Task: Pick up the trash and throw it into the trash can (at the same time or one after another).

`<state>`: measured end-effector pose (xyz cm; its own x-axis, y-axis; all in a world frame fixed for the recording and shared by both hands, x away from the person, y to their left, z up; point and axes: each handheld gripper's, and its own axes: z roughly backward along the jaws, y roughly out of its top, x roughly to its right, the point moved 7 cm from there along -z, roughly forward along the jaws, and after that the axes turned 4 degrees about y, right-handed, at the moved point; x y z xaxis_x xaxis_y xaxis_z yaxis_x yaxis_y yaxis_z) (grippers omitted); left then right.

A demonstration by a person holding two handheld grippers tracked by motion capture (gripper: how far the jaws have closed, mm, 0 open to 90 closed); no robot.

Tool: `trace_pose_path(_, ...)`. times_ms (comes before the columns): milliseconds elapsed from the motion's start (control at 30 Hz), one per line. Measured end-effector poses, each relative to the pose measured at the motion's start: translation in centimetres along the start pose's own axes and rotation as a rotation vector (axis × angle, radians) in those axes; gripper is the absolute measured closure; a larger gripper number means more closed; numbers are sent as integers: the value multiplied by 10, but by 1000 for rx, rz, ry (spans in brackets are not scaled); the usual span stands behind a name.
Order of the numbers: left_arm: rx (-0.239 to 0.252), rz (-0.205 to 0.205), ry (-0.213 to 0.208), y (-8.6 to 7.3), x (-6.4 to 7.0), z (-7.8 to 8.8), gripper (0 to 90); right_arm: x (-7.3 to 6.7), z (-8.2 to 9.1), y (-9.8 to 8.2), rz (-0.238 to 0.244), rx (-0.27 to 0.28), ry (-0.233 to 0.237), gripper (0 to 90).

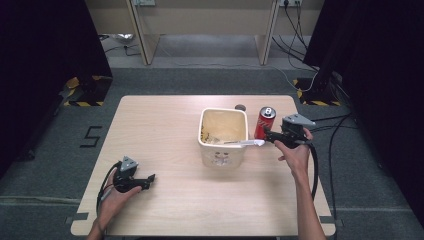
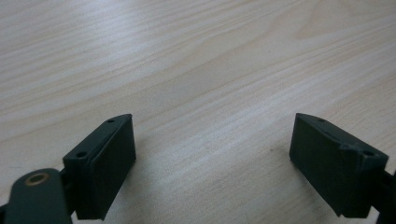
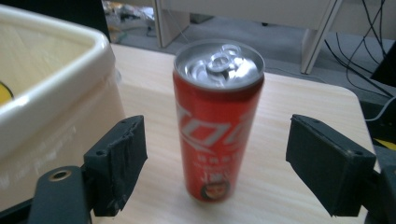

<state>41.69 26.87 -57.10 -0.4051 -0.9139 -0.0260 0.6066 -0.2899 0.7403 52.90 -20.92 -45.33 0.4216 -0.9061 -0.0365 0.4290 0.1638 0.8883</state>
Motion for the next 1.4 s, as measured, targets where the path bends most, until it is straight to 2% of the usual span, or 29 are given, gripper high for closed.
trace_pose_path(233,-1,-1,1,0,0,0,135,-4,-20,6,1,-17,-5,198)
trace_pose_path(400,1,1,-1,0,0,0,135,0,-31,7,-4,-21,-19,198)
trace_pose_path(900,1,0,-2,0,0,0,135,9,-50,0,-39,-36,-30,199)
trace_pose_path(1100,2,0,-2,0,0,0,135,9,-58,-5,-43,-38,-17,203)
trace_pose_path(1233,1,0,-2,0,0,0,135,8,-61,-7,-46,-36,-16,221)
trace_pose_path(1333,2,0,-3,0,1,0,136,8,-63,-7,-34,-38,-14,297)
trace_pose_path(1400,2,0,-3,0,1,0,135,8,-63,-9,-42,-43,-7,325)
